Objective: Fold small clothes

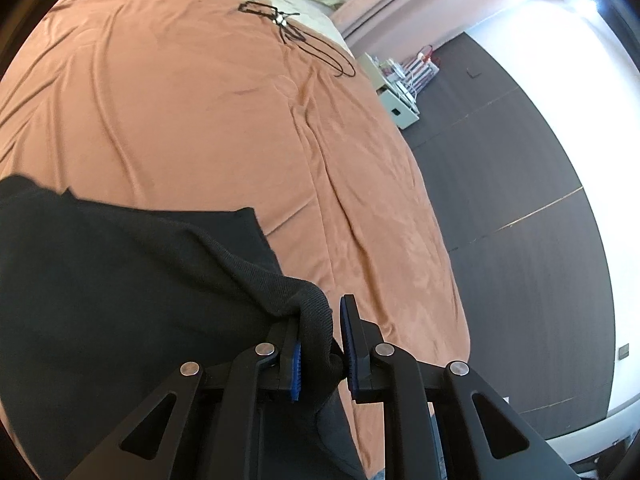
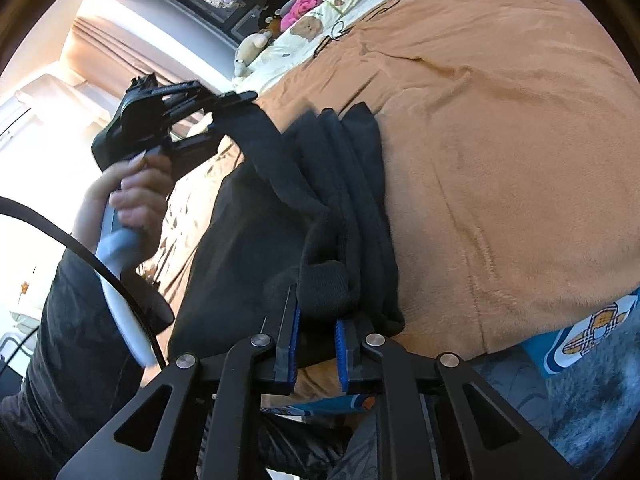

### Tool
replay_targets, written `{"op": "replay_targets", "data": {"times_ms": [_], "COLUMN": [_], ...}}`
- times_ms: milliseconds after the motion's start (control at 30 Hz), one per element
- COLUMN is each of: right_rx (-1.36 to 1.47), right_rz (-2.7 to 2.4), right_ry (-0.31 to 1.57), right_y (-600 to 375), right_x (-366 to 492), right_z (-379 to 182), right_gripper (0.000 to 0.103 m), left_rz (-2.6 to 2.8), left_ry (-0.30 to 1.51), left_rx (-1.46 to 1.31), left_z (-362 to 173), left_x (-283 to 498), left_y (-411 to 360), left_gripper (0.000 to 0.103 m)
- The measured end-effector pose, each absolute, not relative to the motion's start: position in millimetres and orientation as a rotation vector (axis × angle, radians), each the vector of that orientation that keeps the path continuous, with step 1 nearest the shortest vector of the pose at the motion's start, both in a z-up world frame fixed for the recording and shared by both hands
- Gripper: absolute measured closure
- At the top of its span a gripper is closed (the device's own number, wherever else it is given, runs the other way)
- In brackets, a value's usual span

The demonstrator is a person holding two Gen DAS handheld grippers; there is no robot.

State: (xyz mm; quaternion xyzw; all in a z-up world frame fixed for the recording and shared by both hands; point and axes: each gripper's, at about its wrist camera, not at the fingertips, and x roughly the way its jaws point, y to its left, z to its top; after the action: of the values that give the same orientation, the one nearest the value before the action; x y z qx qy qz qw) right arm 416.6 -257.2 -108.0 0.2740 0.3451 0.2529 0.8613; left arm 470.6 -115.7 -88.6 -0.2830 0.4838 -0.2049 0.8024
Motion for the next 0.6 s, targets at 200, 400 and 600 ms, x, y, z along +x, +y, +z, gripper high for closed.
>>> {"op": "replay_targets", "data": {"times_ms": [200, 400, 600], "right_rx": [0.596, 0.623, 0.618], "right_rz": [0.532, 0.507, 0.497], "right_ry": [0.731, 0.724, 0.726], "right_y": [-259, -263, -264], "right_x": [422, 416, 409], "right_z": [-114, -120, -117], "right_gripper": [0.092, 0.092, 0.093], "left_rz": [-0.456, -0.466, -0.421], "left_ry": [1.068, 1.013, 1.024], "left_rx": [-0.638, -0.63, -0.554], "left_z": [-95, -81, -78], "left_x": [481, 473, 446], "left_y": [-118, -109, -83], "left_gripper": [0.062, 0.025, 0.025]}}
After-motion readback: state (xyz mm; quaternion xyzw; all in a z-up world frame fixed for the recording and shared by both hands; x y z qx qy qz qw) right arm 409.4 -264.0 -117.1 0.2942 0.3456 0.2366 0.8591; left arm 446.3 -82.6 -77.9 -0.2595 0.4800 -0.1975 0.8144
